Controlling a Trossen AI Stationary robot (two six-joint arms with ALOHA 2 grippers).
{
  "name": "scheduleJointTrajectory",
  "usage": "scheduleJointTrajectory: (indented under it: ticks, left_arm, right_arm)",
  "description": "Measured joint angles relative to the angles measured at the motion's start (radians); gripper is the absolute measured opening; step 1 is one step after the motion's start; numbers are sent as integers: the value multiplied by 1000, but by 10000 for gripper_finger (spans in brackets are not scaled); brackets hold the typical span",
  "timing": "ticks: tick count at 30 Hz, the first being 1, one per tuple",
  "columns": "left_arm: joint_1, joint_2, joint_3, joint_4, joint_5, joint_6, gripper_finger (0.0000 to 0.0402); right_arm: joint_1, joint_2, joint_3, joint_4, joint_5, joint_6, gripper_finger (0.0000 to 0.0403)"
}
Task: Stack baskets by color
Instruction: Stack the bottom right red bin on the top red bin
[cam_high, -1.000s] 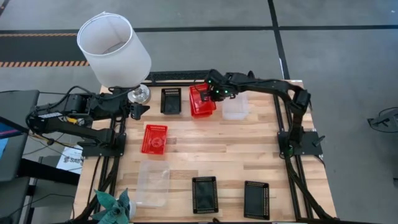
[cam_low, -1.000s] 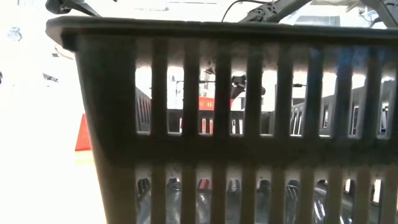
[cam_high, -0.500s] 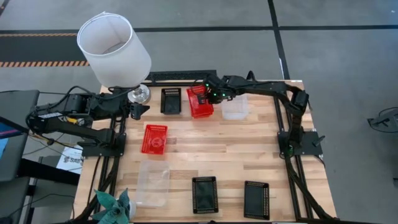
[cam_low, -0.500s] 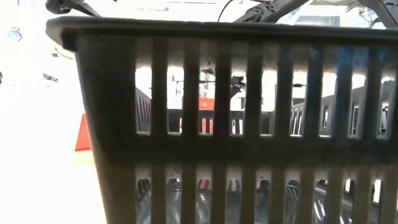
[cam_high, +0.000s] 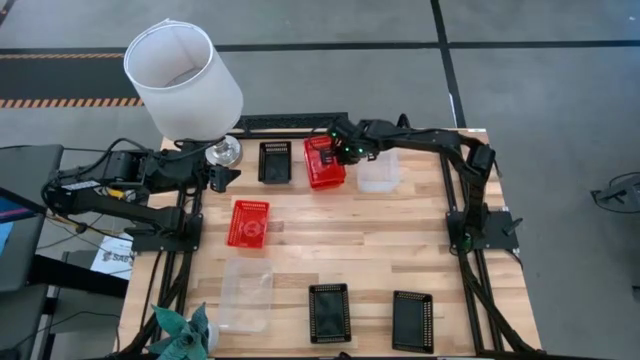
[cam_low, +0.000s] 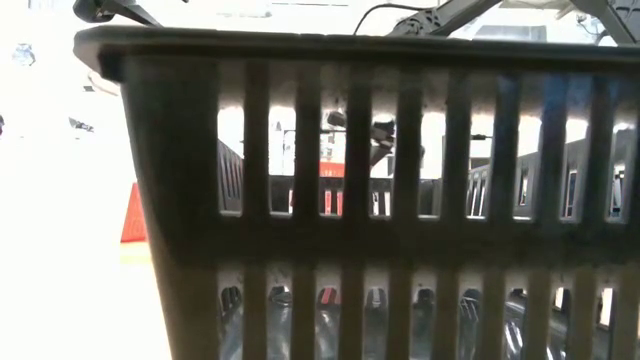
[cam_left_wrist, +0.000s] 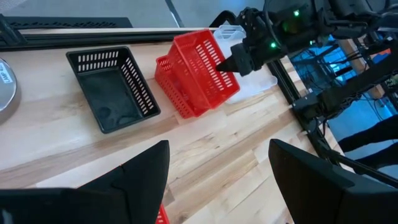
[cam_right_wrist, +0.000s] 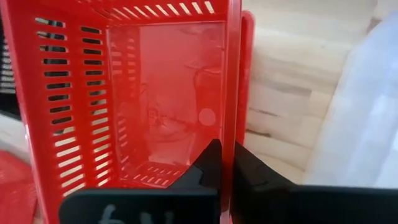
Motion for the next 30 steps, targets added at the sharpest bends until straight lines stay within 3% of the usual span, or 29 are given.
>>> scheduleJointTrajectory:
  ticks: [14, 19, 24, 30]
  left_arm:
    - [0, 0, 0, 0, 0, 0, 261]
    - [0, 0, 0, 0, 1, 0, 261]
    - [0, 0, 0, 0, 1, 1, 261]
    - [0, 0, 0, 0, 1, 4, 261]
  right_arm:
    - [-19, 0, 0, -10, -3, -13, 153]
    - [-28, 0, 0, -14, -5, -28, 170]
    - [-27, 0, 0, -21, -5, -28, 139]
    - [-32, 0, 0, -21, -5, -46, 21]
